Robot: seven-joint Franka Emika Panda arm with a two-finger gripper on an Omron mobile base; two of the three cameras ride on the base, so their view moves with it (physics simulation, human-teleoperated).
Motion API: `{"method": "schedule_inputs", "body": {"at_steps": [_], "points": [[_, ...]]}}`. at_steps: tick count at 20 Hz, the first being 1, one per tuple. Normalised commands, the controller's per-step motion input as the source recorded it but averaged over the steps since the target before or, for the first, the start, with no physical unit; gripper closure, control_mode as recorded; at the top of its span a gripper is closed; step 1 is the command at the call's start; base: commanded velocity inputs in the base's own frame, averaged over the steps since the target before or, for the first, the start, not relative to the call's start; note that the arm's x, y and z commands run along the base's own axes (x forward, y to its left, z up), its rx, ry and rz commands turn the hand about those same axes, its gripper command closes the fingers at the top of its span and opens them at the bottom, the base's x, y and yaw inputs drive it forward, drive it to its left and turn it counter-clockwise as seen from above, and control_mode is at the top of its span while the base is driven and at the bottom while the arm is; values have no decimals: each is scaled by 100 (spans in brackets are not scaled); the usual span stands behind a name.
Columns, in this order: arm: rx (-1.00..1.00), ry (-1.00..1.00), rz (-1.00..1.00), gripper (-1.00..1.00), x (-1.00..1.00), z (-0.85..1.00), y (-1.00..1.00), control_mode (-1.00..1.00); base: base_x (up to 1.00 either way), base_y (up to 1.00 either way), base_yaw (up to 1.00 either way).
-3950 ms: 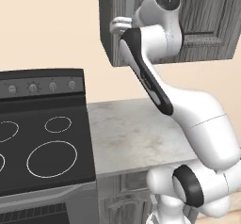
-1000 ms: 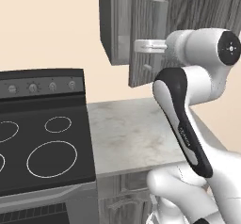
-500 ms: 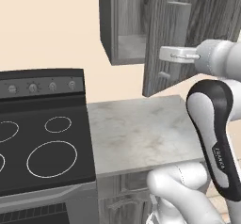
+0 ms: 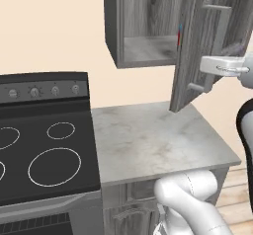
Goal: Get the candle and the liquor from the cabinet and move them to the dining counter.
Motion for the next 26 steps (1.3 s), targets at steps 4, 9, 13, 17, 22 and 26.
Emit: {"method": "schedule_inputs", "body": {"at_steps": [4,9,13,17,22,26], "points": [[0,4,2,100,-59,11,-43,-100,0,0,0],[0,7,1,-100,-54,10,-45,-100,0,0,0],[0,10,0,-100,-45,4,-33,-100,0,0,0],[-1,0,-1,-100,-35,-18,0,-100,0,0,0],[0,-6,-6,-100,-51,-27,6,-100,0,0,0],[1,0,-6,-100,-58,-14,0,-100,0,0,0]]}}
